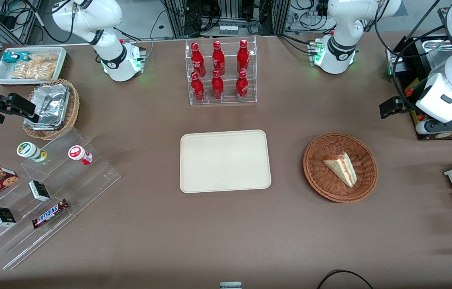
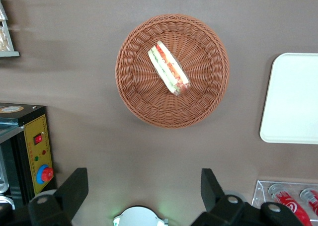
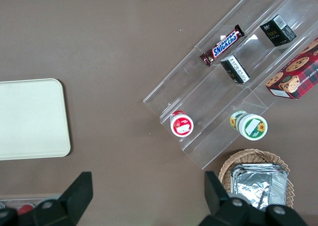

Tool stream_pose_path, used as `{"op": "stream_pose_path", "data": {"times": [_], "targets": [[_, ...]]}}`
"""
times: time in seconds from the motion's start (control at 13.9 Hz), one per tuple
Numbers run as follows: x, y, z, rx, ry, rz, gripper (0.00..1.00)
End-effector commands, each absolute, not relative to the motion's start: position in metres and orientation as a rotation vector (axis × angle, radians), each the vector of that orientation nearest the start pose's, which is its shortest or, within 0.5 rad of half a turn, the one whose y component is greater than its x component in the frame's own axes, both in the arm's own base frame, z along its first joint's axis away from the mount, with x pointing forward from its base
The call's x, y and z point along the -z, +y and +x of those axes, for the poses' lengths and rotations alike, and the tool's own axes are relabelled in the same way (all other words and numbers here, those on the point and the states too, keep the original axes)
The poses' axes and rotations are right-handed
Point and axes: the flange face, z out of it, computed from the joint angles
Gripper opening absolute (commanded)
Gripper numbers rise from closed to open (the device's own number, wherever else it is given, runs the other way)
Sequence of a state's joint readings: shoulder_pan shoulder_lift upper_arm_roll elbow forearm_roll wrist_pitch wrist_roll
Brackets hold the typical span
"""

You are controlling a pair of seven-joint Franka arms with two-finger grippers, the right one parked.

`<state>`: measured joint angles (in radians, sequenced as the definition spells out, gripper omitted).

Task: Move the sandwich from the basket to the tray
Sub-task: 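Move the left gripper down over the wrapped sandwich in the wicker basket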

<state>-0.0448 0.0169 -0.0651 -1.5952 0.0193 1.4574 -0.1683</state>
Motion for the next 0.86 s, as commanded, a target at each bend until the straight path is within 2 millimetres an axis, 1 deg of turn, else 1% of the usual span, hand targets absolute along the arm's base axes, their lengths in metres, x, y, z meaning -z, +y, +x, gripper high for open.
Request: {"op": "stream_pose_path", "data": {"times": [0.0, 0.14, 0.29, 0.43, 0.5, 0.65, 0.72, 0.79], "targets": [[-0.598, -0.053, 0.542, -0.256, -0.017, -3.08, 1.0], [-0.585, -0.053, 0.545, -0.292, -0.033, -3.072, 1.0], [-0.554, -0.053, 0.55, -0.359, -0.037, -3.061, 1.0], [-0.519, -0.053, 0.553, -0.423, -0.038, -3.052, 1.0], [-0.501, -0.053, 0.554, -0.412, -0.036, -3.055, 1.0], [-0.458, -0.054, 0.552, -0.386, -0.03, -3.06, 1.0], [-0.441, -0.054, 0.551, -0.367, -0.027, -3.062, 1.0], [-0.418, -0.055, 0.548, -0.333, -0.023, -3.07, 1.0]]}}
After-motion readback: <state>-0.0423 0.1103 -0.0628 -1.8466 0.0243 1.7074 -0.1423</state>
